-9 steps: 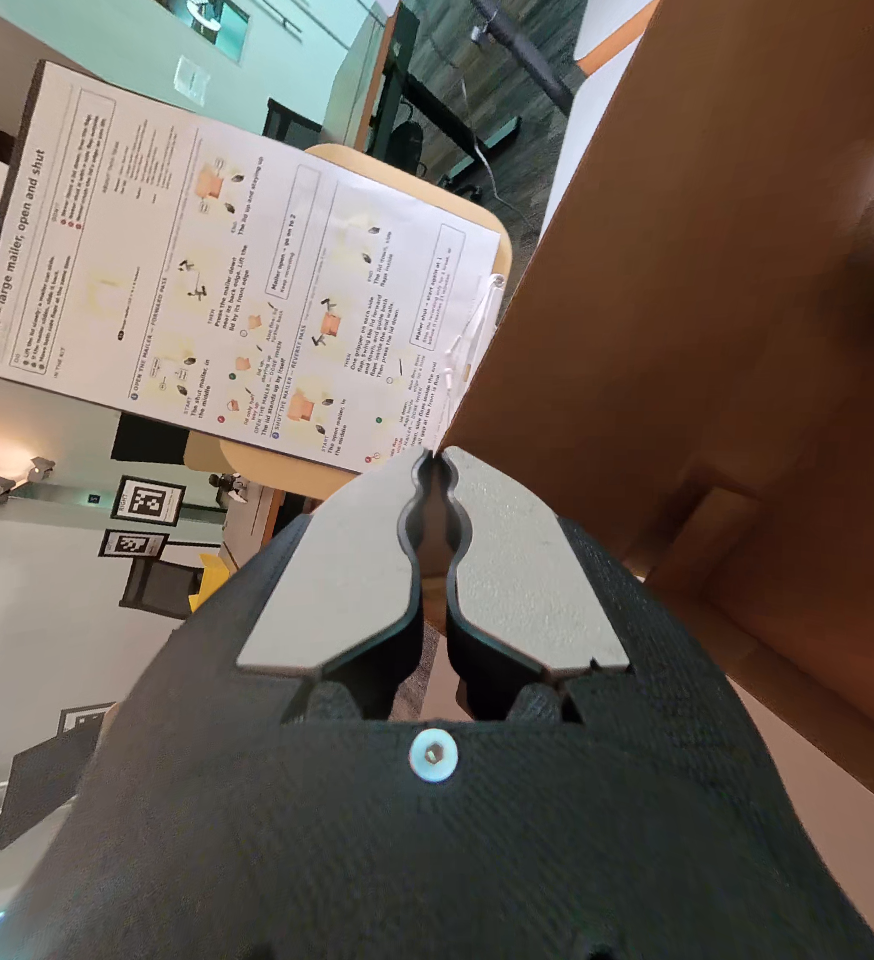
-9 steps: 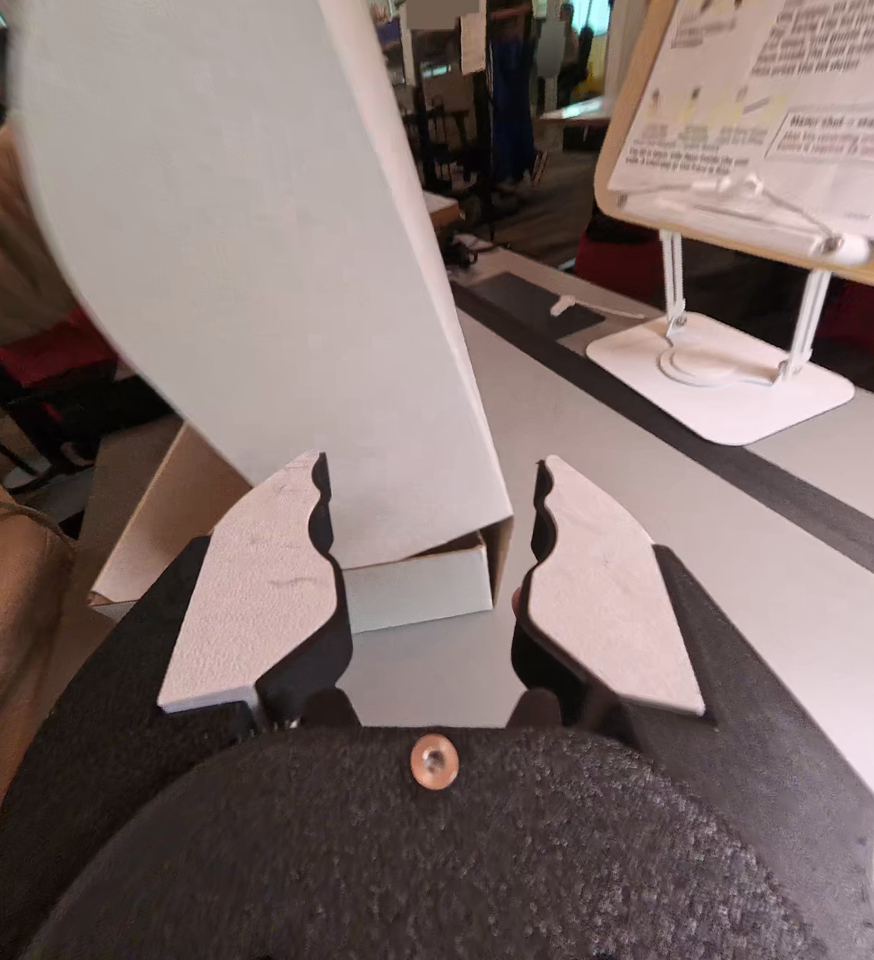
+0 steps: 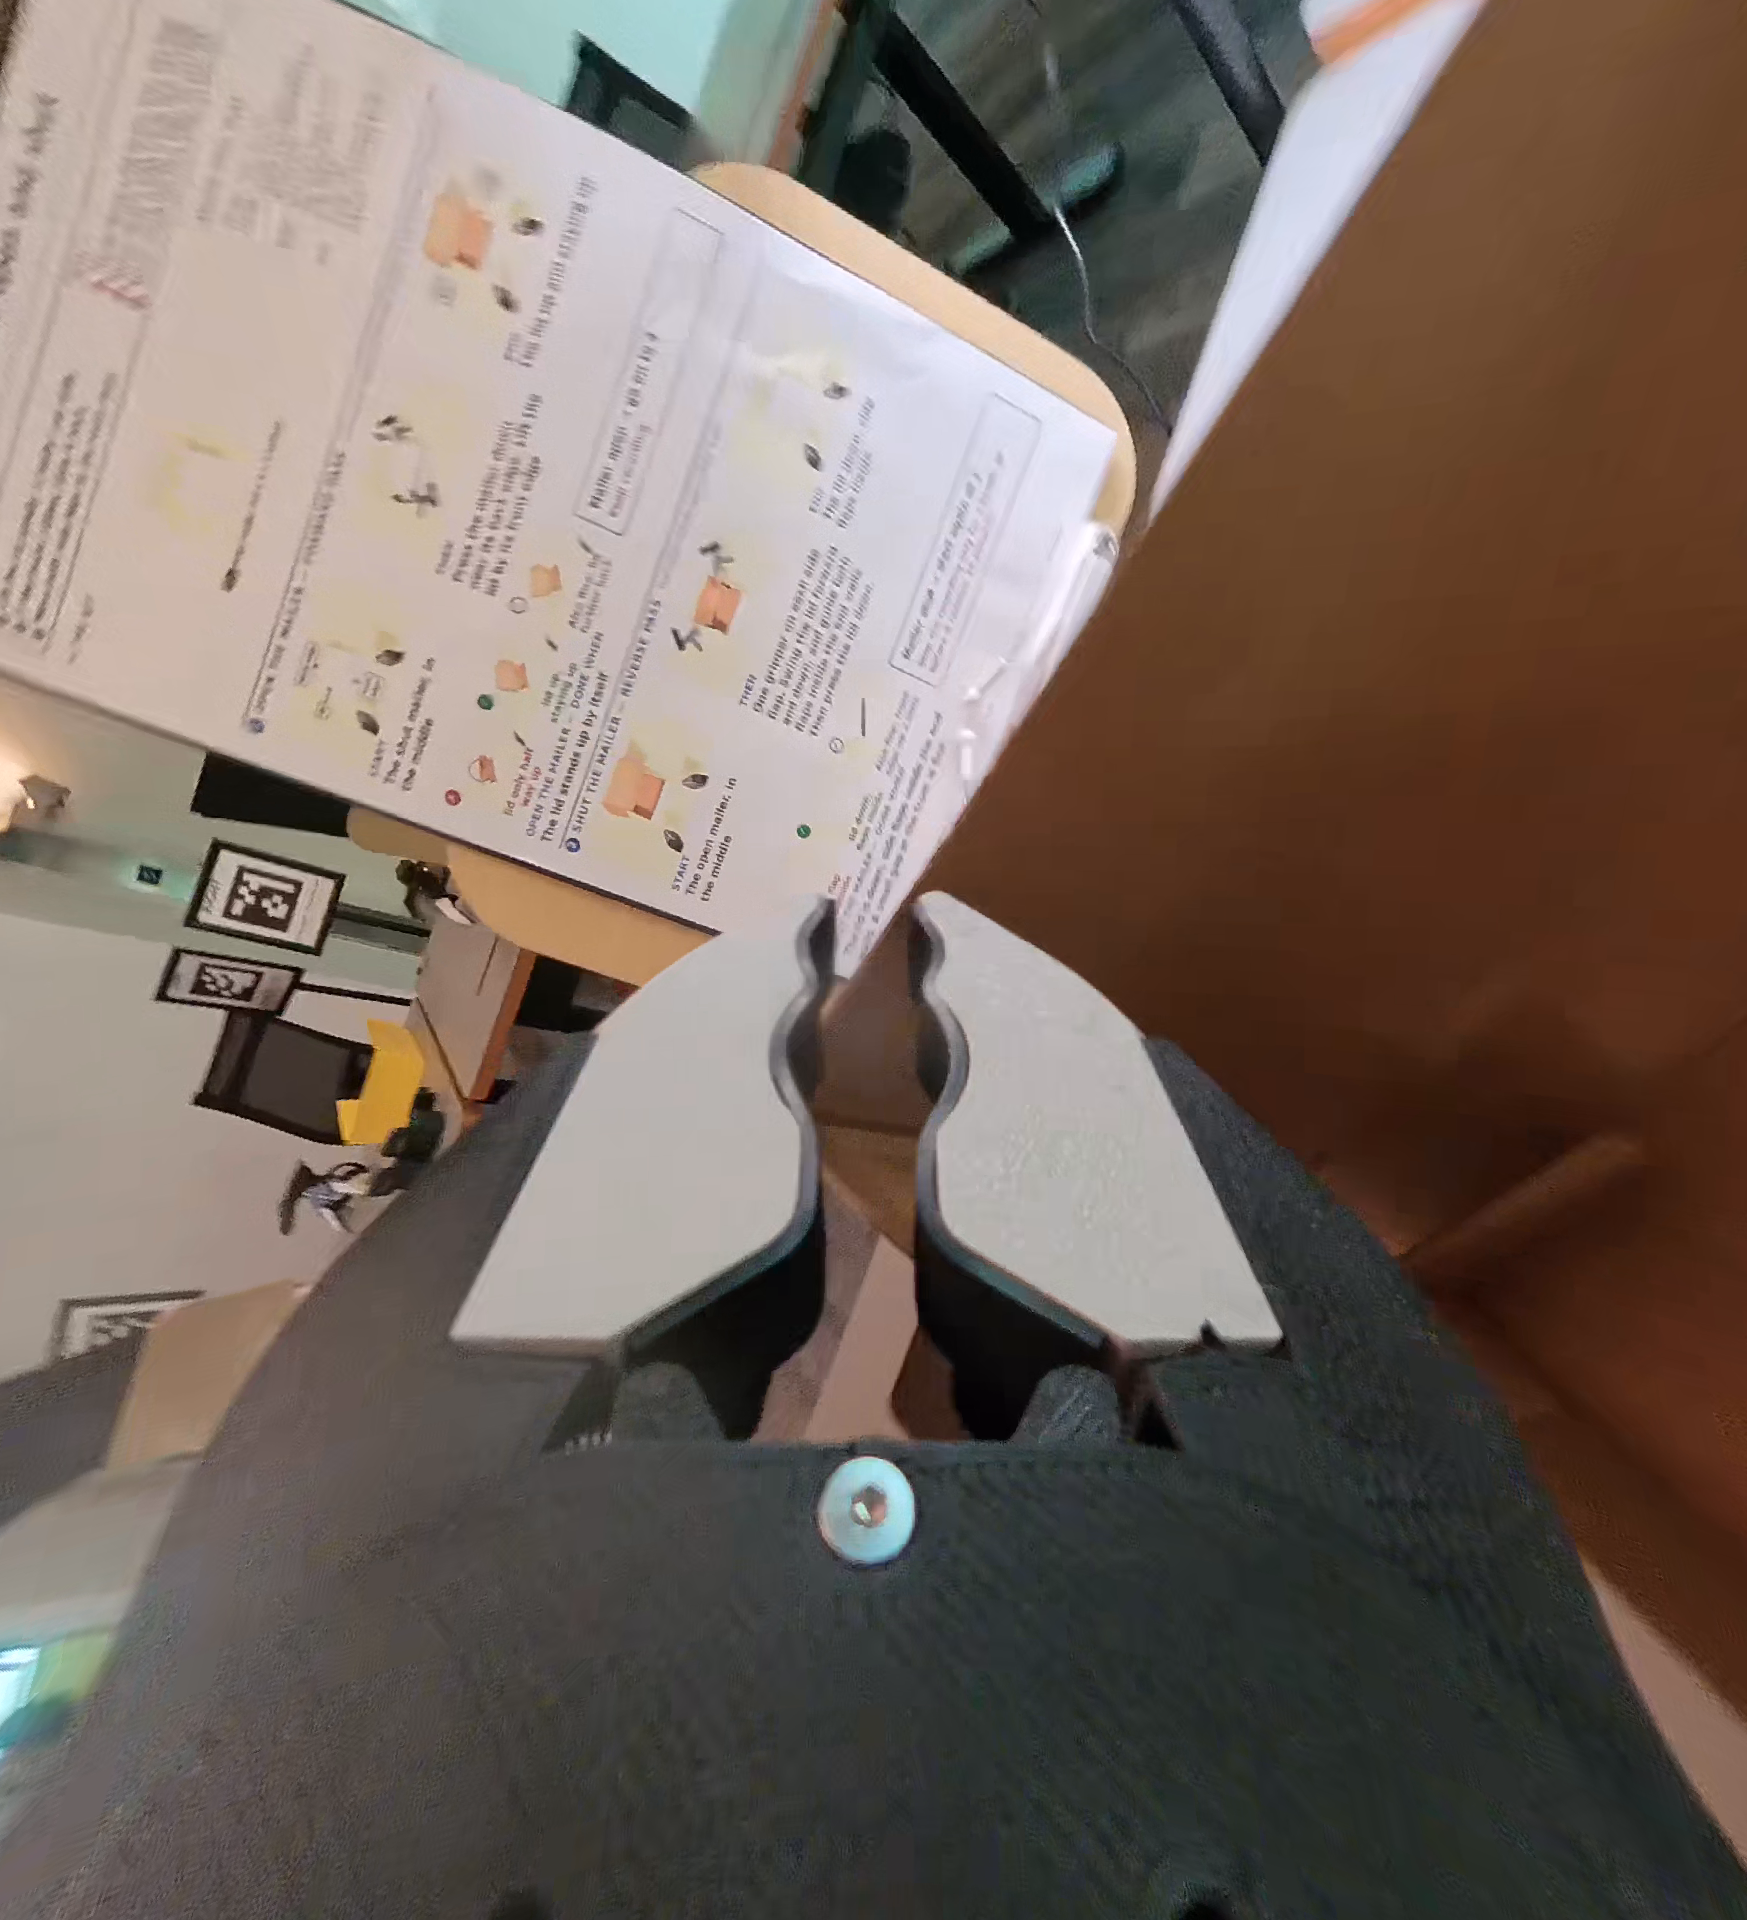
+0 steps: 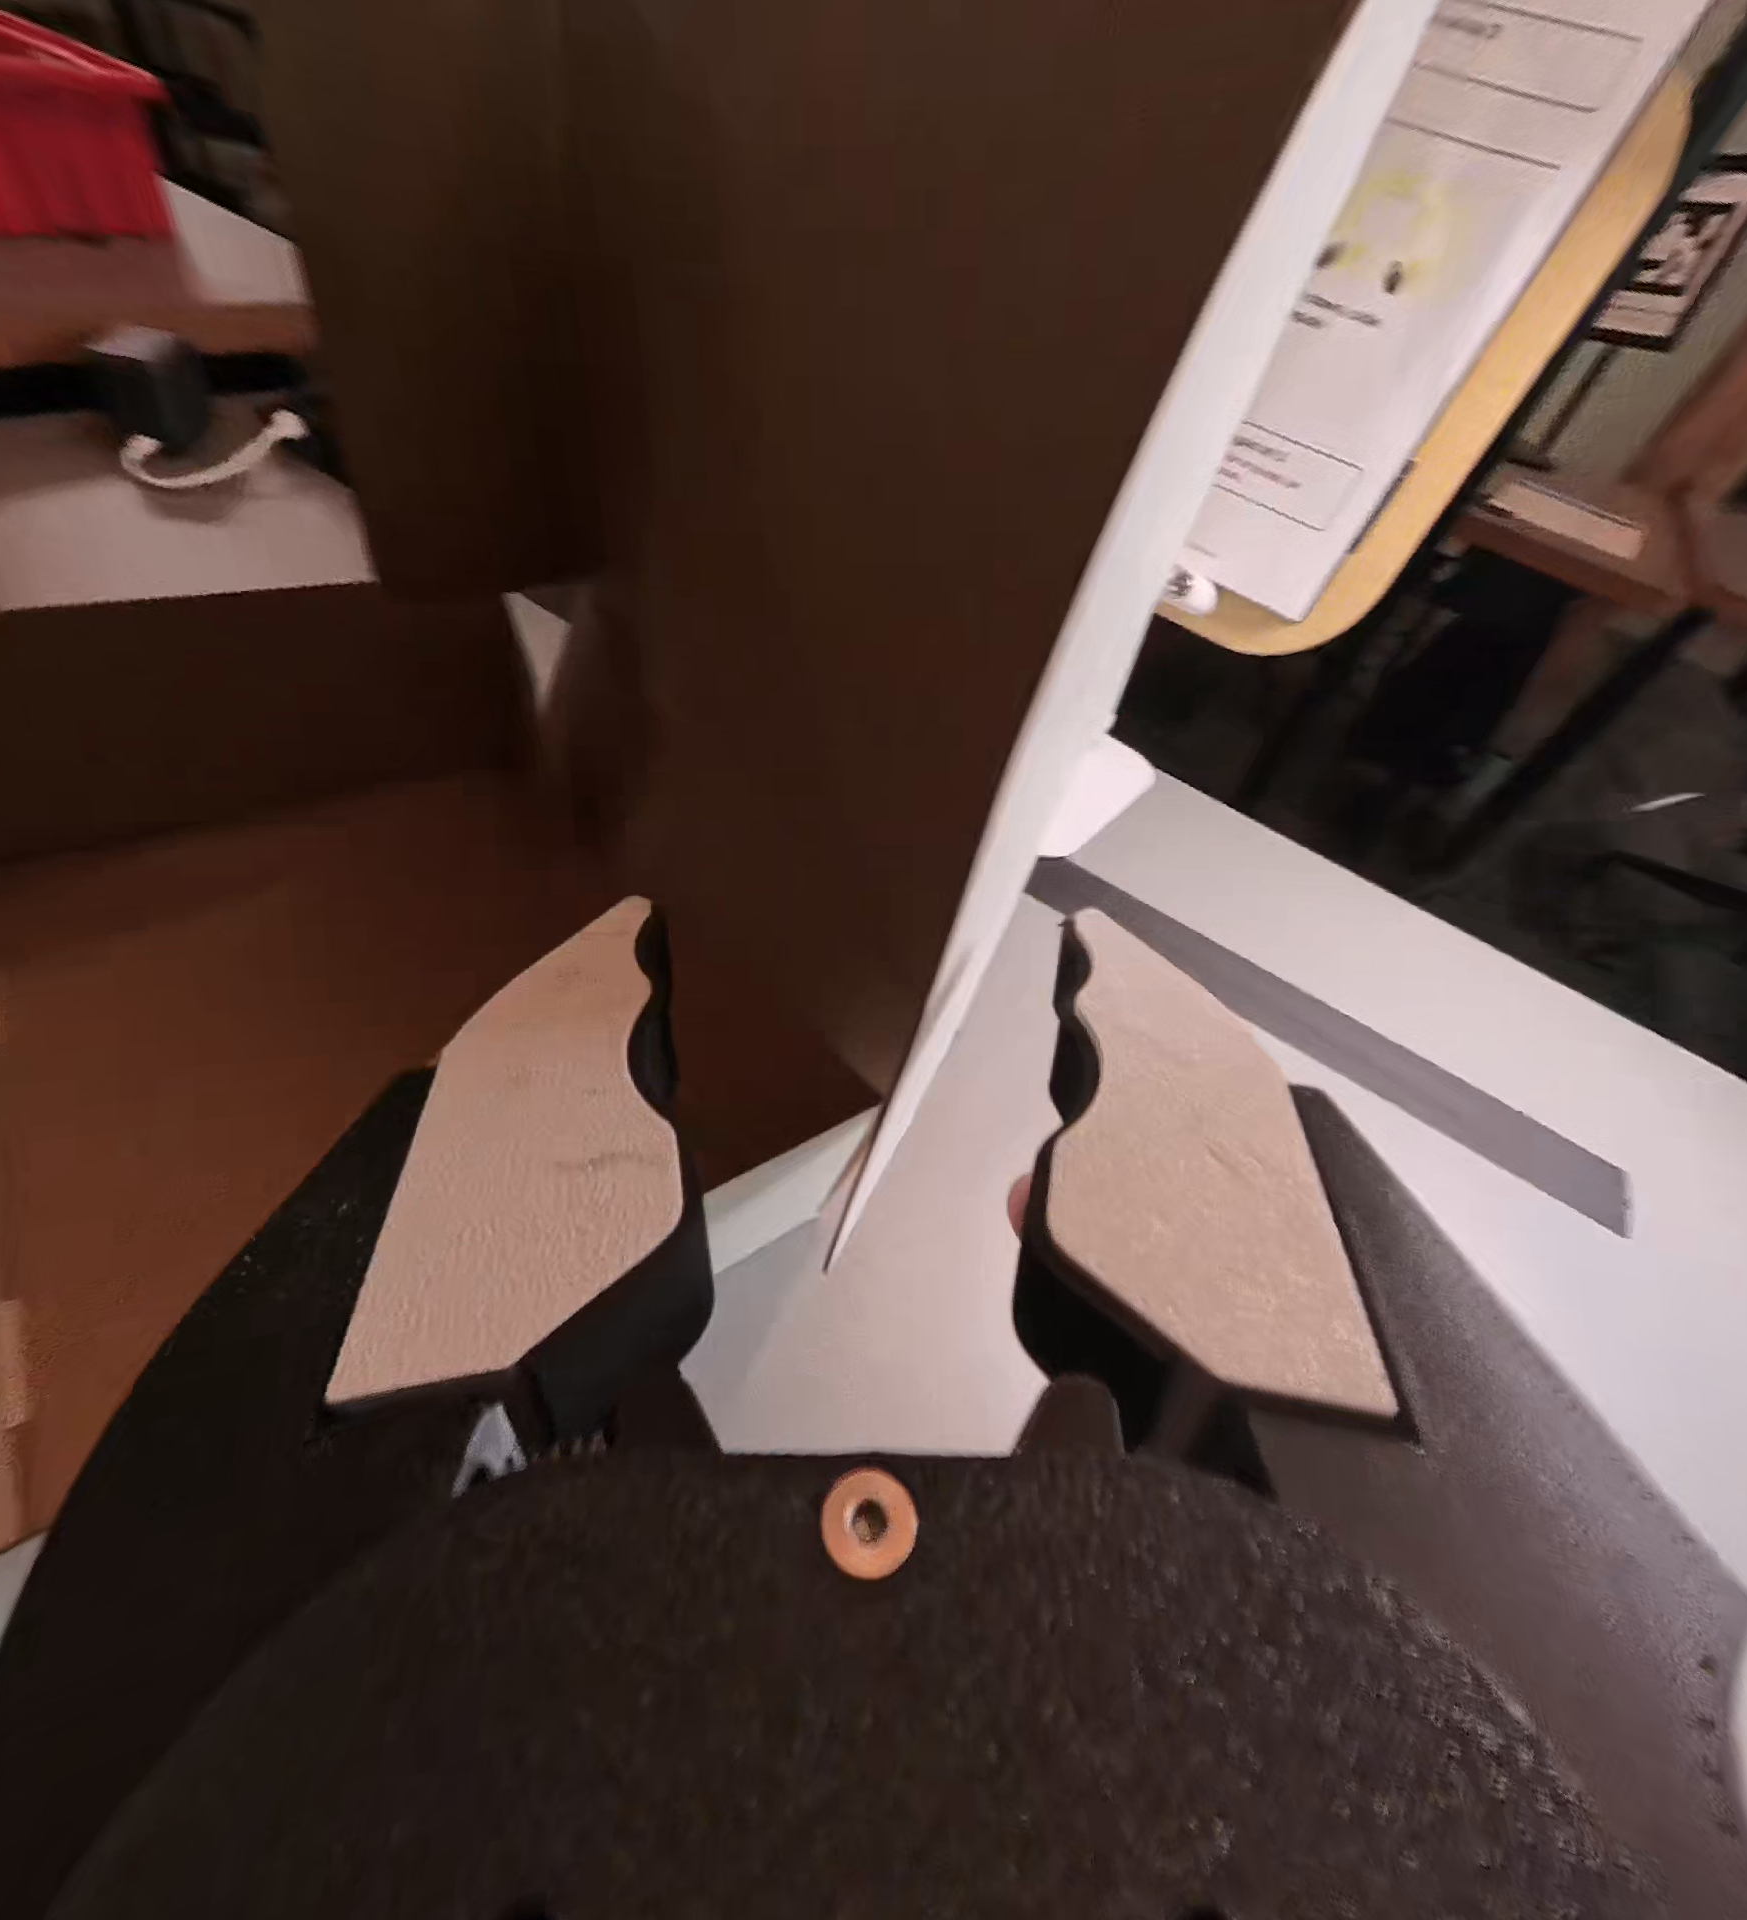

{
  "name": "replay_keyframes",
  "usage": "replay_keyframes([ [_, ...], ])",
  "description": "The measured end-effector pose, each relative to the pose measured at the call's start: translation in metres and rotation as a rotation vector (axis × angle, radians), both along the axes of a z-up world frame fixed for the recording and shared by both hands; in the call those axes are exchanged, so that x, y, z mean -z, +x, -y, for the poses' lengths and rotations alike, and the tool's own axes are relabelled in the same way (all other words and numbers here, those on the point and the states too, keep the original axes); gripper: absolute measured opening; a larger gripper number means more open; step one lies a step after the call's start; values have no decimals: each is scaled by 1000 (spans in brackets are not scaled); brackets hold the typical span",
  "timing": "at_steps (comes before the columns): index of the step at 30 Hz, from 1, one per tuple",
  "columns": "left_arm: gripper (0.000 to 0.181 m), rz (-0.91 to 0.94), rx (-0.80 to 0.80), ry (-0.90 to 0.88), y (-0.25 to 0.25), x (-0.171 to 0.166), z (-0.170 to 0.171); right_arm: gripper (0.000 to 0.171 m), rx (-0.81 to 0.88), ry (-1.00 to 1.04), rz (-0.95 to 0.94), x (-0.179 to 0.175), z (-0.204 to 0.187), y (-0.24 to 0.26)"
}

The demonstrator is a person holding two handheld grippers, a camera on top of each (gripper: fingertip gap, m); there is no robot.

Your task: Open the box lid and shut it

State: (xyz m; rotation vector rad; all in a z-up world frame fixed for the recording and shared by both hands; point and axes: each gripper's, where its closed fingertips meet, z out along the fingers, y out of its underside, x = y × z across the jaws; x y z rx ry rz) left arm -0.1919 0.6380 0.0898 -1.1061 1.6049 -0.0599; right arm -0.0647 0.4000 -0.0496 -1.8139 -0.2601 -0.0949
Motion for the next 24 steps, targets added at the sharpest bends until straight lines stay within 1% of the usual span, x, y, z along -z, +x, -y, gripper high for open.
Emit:
replay_keyframes([
  [1, 20, 75, 0, -44, -3, -6, 3, 65, 29, -3, 9, 1, -5, 8],
  [3, 32, 237, 22, -169, -19, -14, 15, 45, 34, -25, -50, 2, -11, 17],
  [5, 41, 367, 54, -305, -43, -9, 28, 35, 49, -29, -95, 2, -14, 24],
  [7, 49, 444, 62, -416, -69, 10, 35, 28, 57, -31, -86, 1, -14, 27],
  [9, 51, 468, 74, -529, -89, 42, 40, 22, 66, -35, -75, 0, -14, 26],
  [11, 55, 421, 36, -611, -105, 88, 34, 14, 71, -37, -66, -2, -14, 23],
  [13, 59, 350, -18, -688, -117, 134, 26, 13, 90, -49, -38, -4, -15, 22],
  [15, 60, 314, -35, -753, -118, 161, 24, 12, 98, -64, -21, -5, -17, 20],
  [17, 60, 313, -2, -743, -111, 166, 29, 12, 103, -74, -20, -5, -19, 16],
  [19, 60, 311, 27, -703, -98, 162, 34, 9, 118, -69, -11, -6, -23, 15],
  [21, 60, 316, 19, -642, -86, 156, 29, 5, 137, -60, 6, -6, -28, 17],
  [22, 53, 330, 3, -610, -82, 152, 24, 4, 143, -60, 10, -6, -31, 17],
  [24, 29, 353, -35, -553, -77, 148, 15, 4, 152, -65, 6, -4, -37, 20],
])
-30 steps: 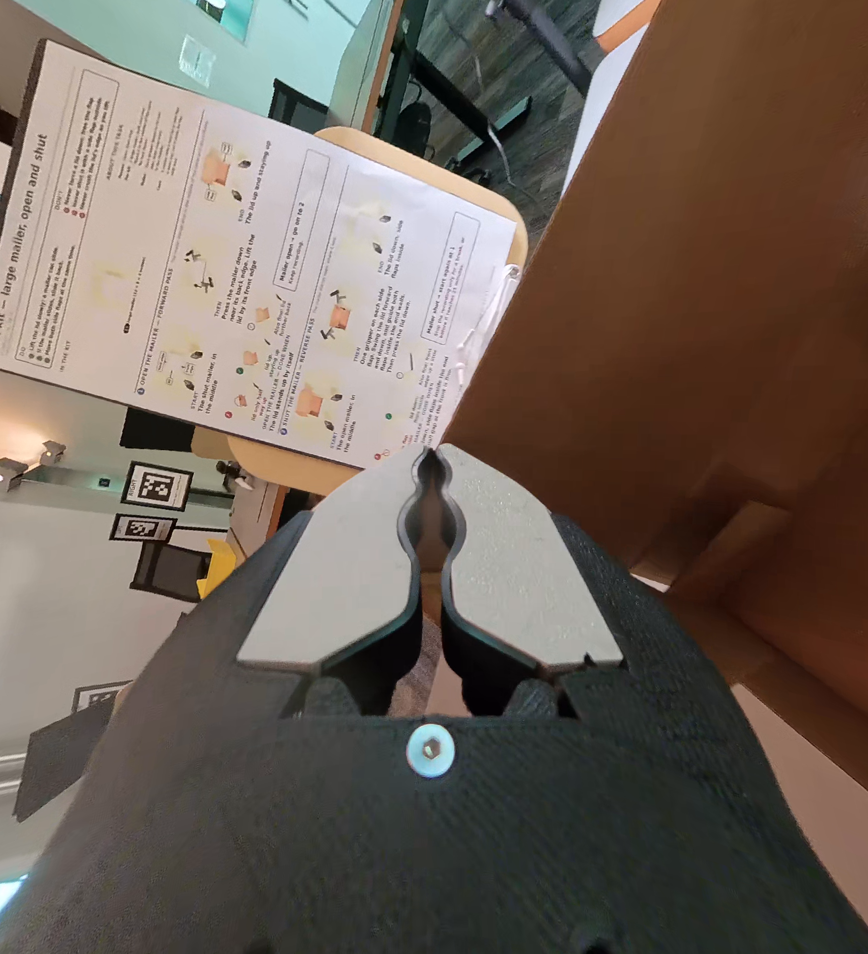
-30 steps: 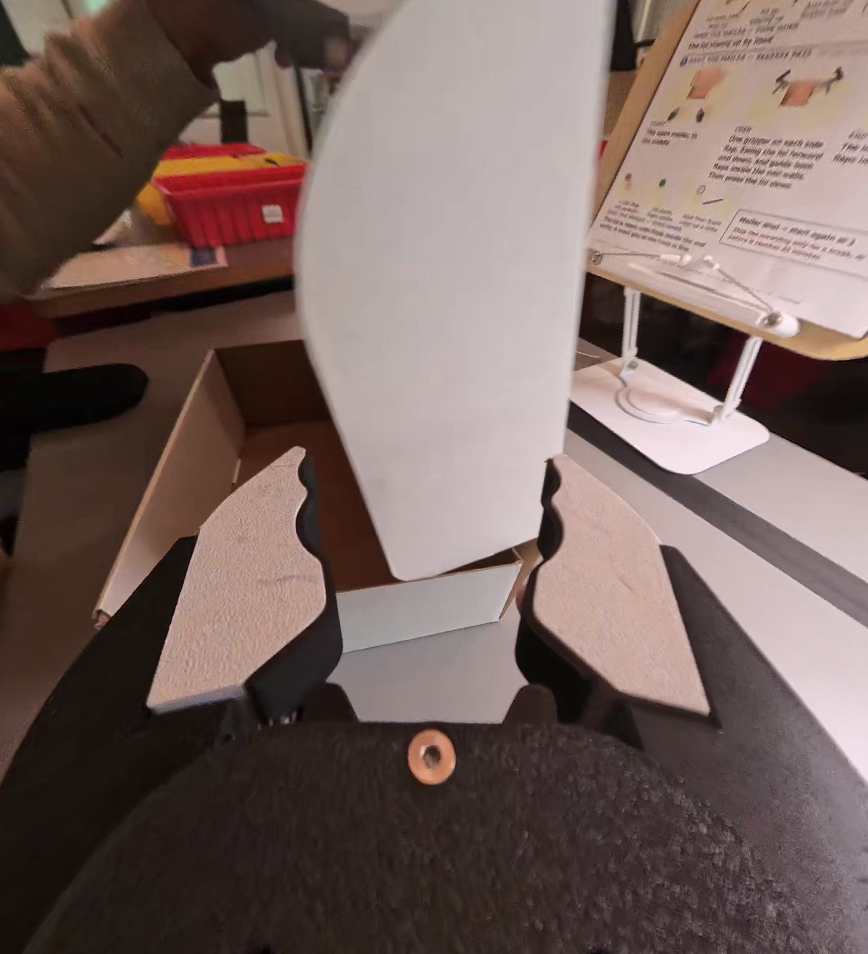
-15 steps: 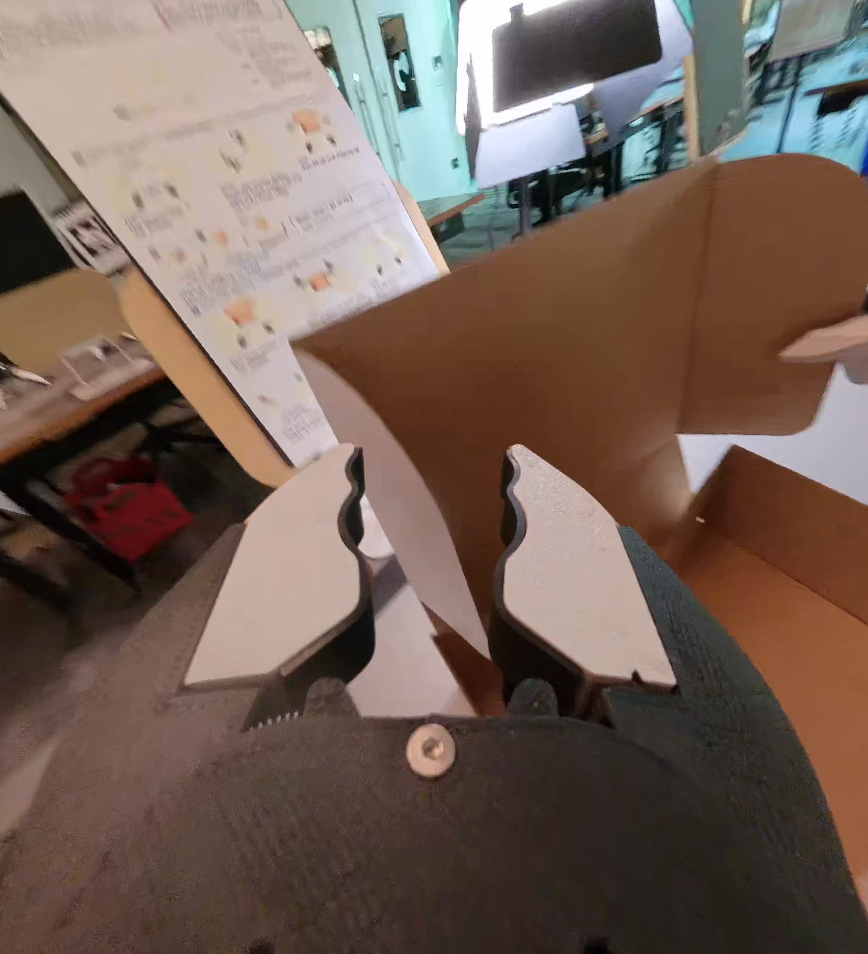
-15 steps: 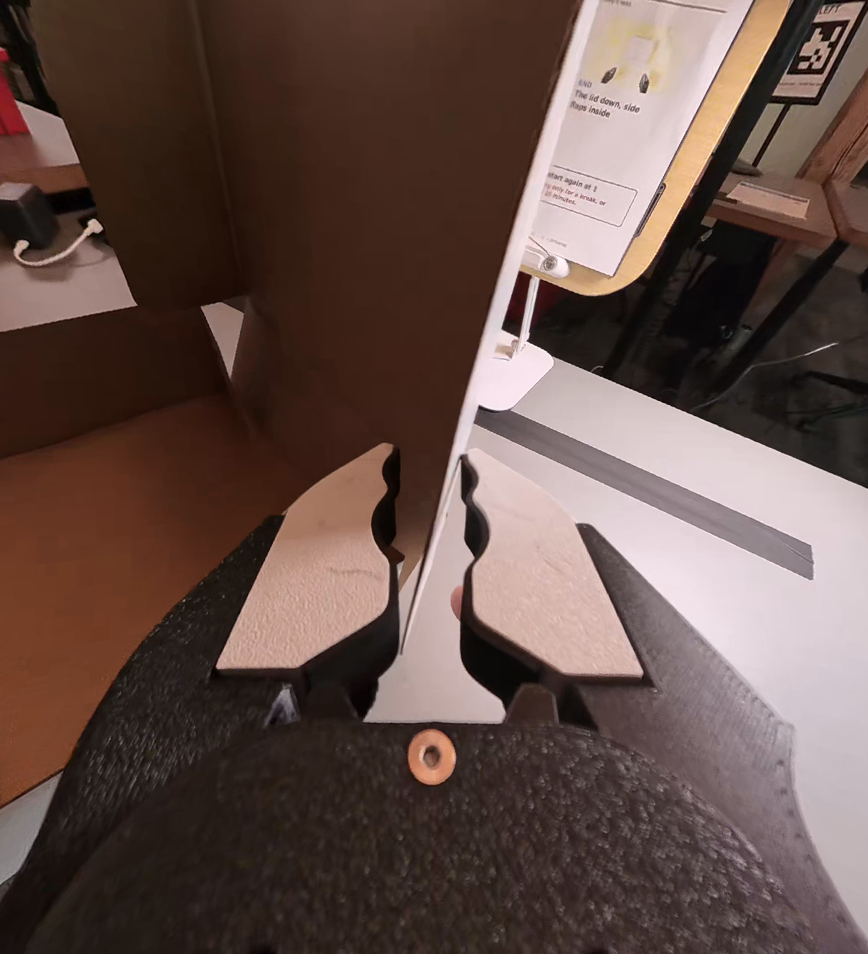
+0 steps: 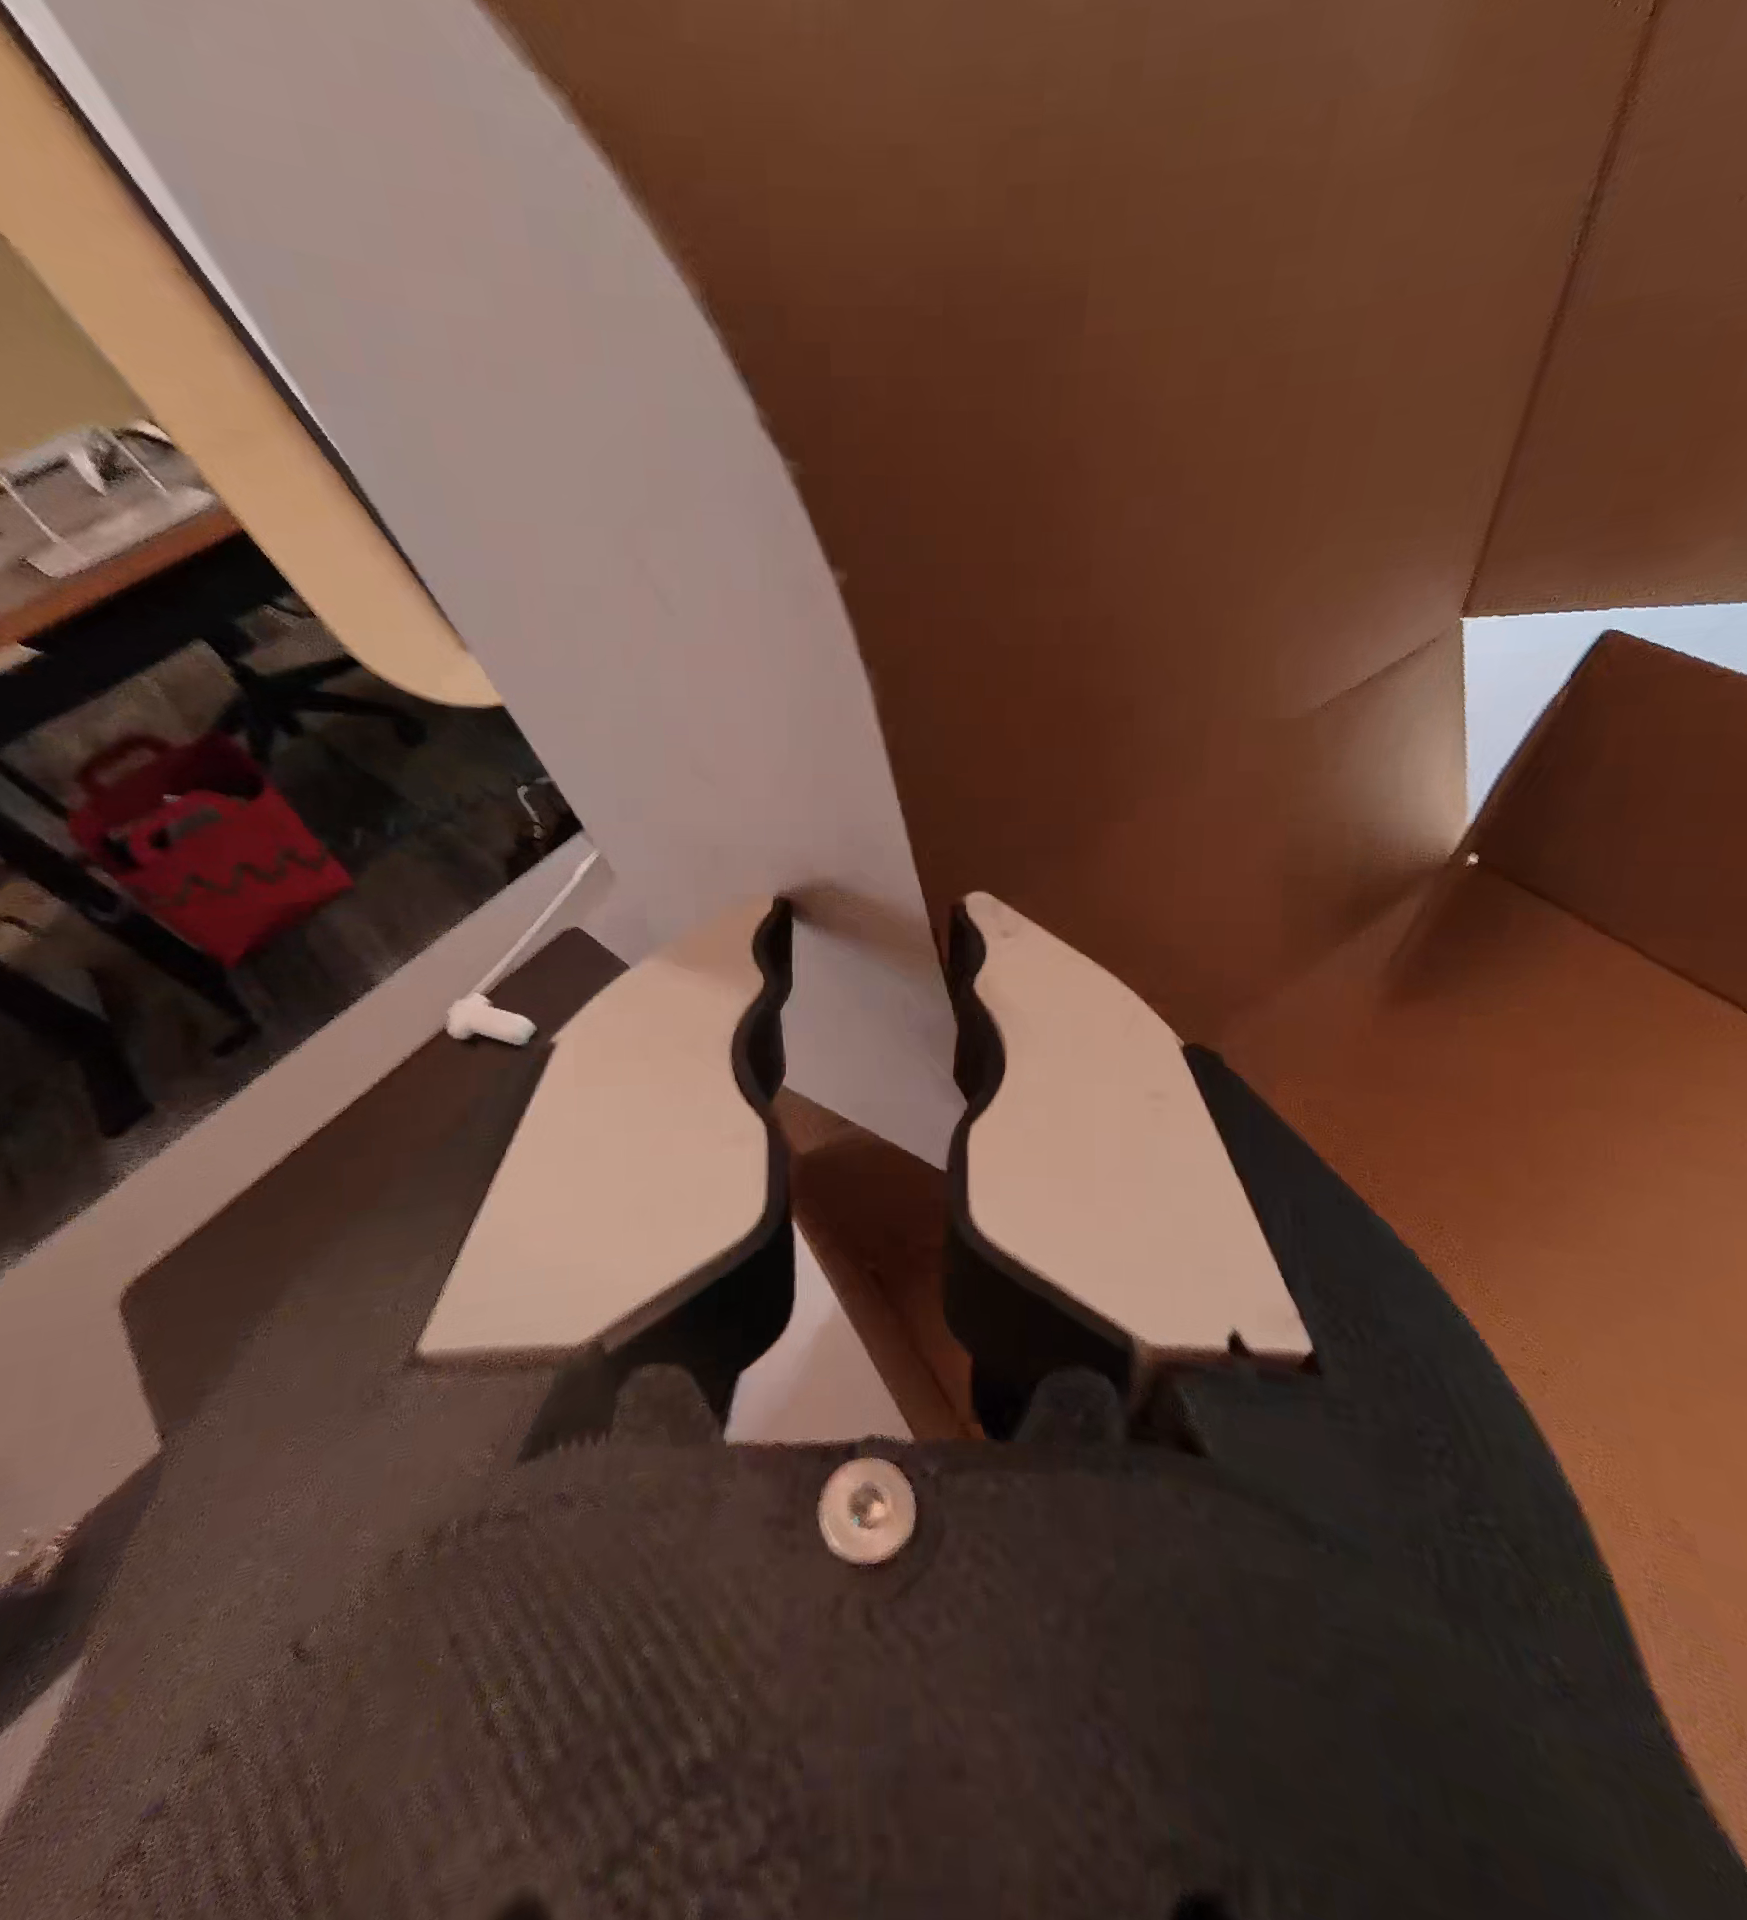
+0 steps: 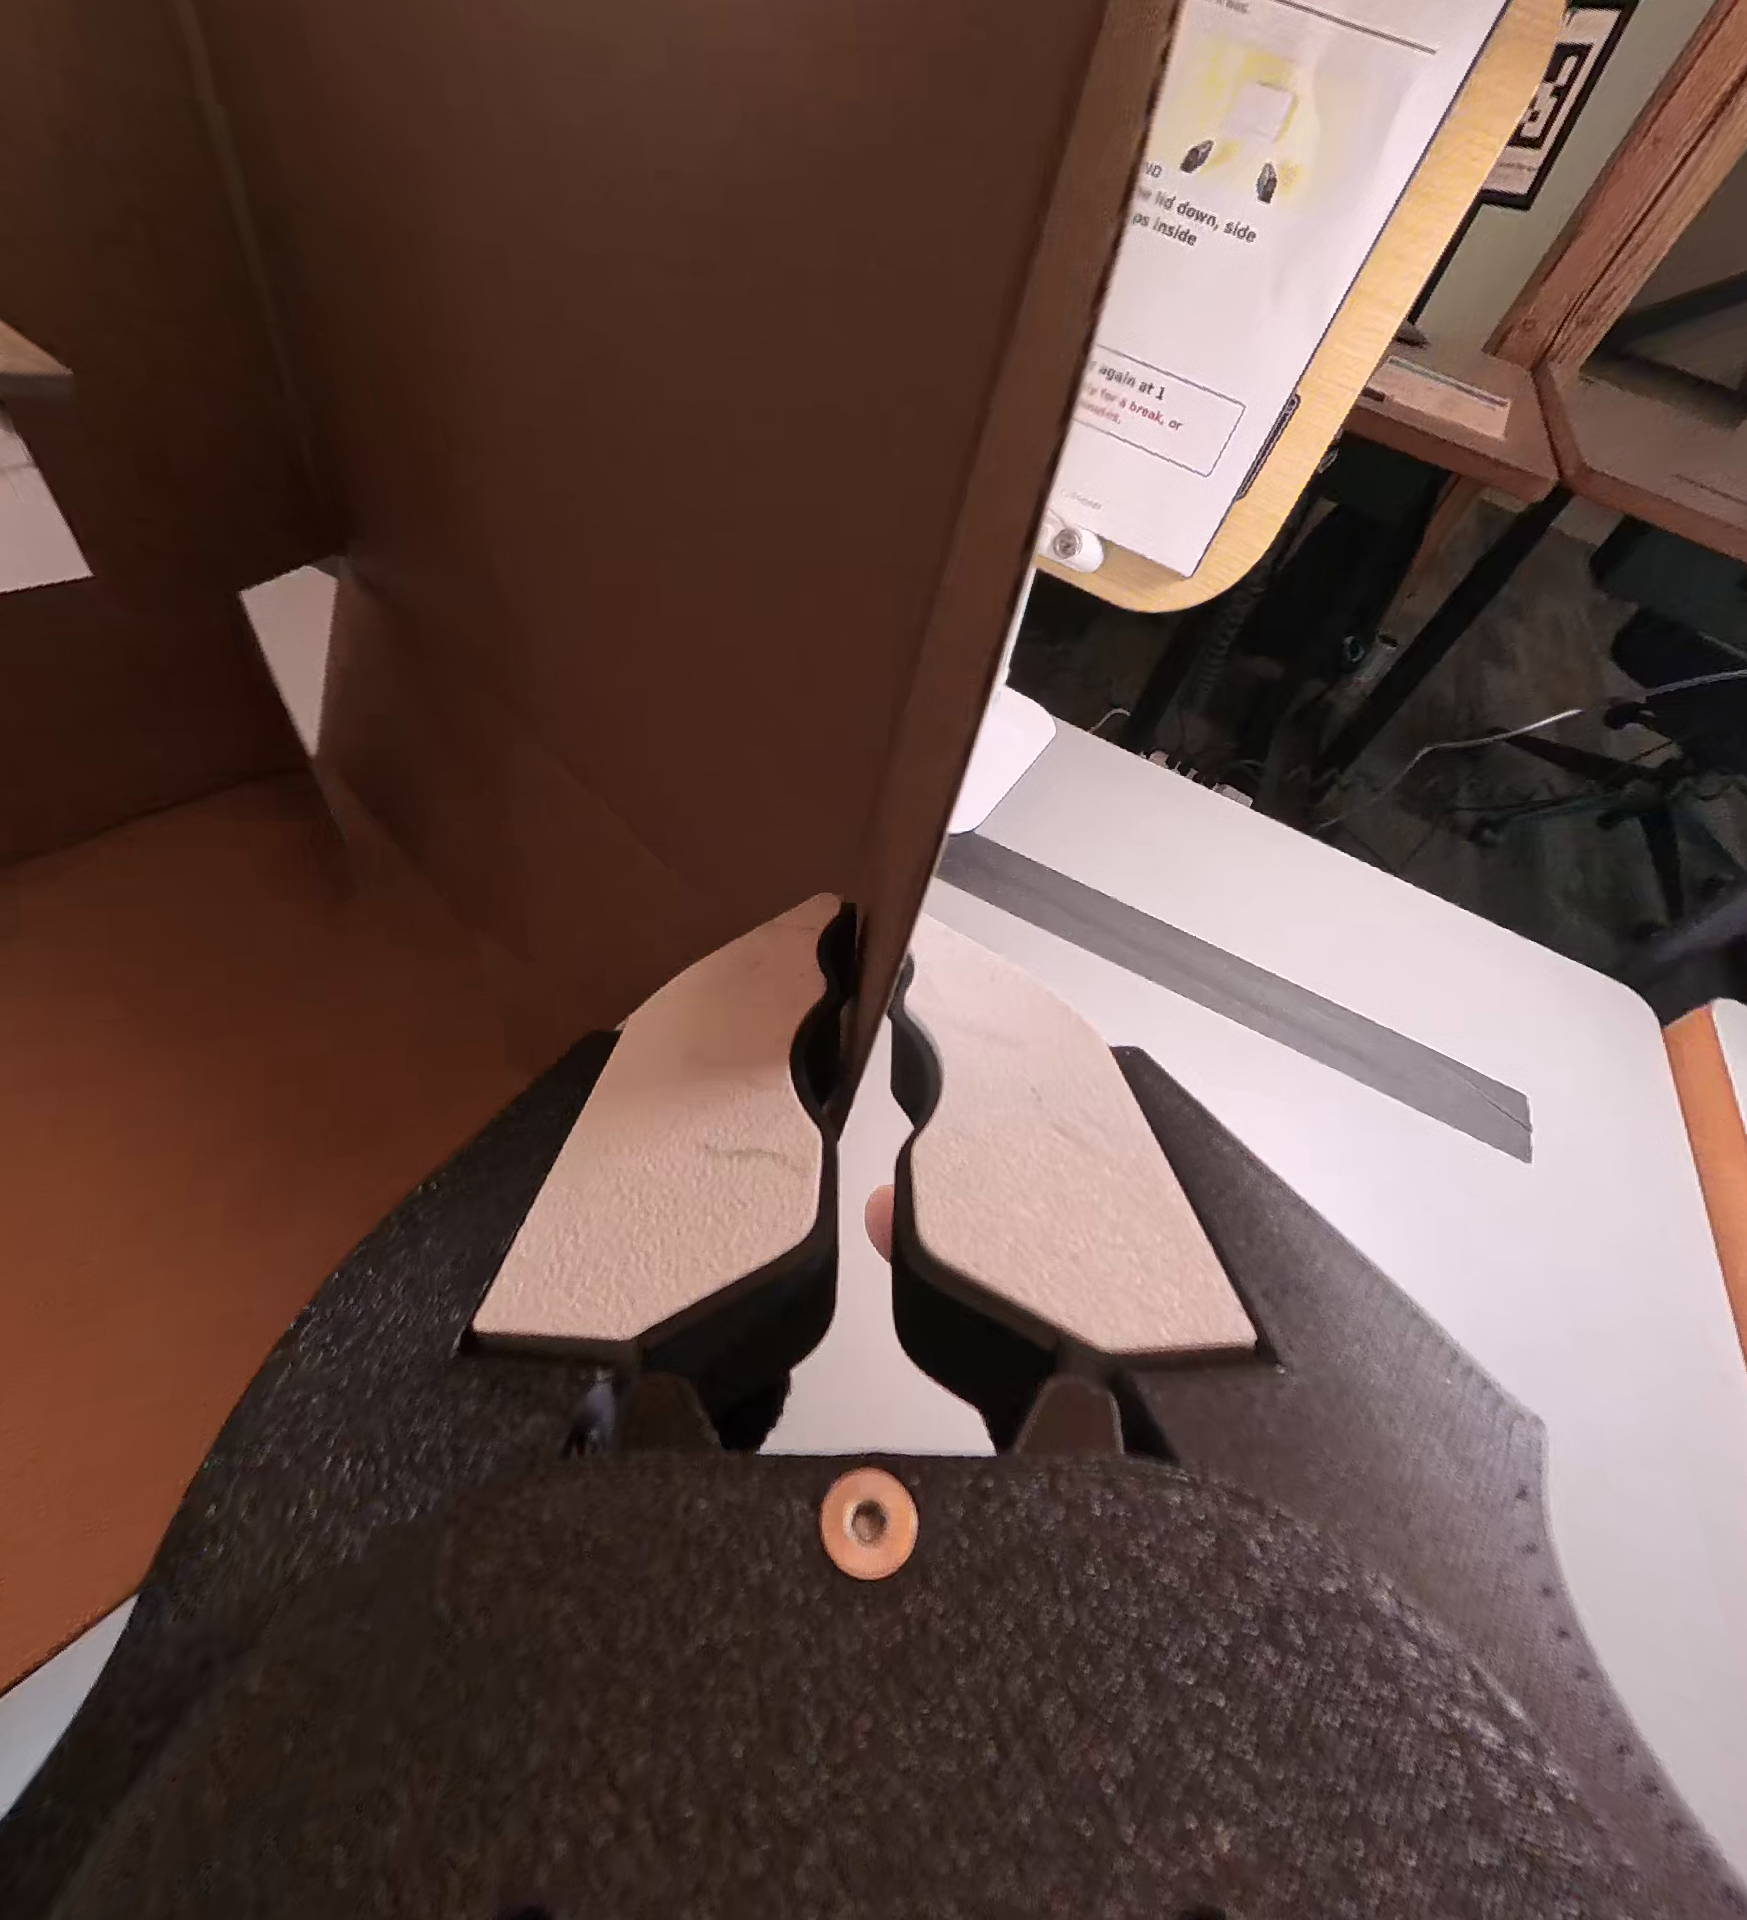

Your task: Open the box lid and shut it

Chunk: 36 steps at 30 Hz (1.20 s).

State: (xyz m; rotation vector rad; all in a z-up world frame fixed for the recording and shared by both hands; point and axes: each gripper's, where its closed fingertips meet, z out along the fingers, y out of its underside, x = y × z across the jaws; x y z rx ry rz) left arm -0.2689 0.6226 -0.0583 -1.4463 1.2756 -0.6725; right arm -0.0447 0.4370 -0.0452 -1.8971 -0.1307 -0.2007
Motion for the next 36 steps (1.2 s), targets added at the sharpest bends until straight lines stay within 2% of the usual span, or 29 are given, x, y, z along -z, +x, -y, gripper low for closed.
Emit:
replay_keyframes([
  [4, 22, -39, -57, 80, 5, -2, 1, 5, 46, -24, 23, 1, -17, 21],
  [11, 20, -61, -4, -36, 17, -7, 14, 6, 154, -95, 43, 1, -55, 68],
  [18, 25, -35, 5, -88, 13, -8, 14, 7, 130, -96, 25, 5, -52, 69],
  [20, 30, -14, 1, -94, 9, -10, 15, 13, 111, -96, 2, 4, -49, 67],
  [25, 42, 69, 17, -113, -7, -27, 29, 47, 71, -45, -26, -6, -36, 57],
  [28, 44, 121, 14, -89, -22, -37, 41, 52, 42, -6, -63, -12, -23, 53],
  [31, 43, 151, 0, -66, -33, -40, 51, 50, 32, 5, -83, -12, -10, 55],
  [34, 42, 137, -16, -61, -29, -32, 55, 24, 13, -35, -108, 0, -5, 54],
  [36, 44, 116, -13, -77, -18, -25, 57, 14, 18, -57, -92, -1, -7, 52],
])
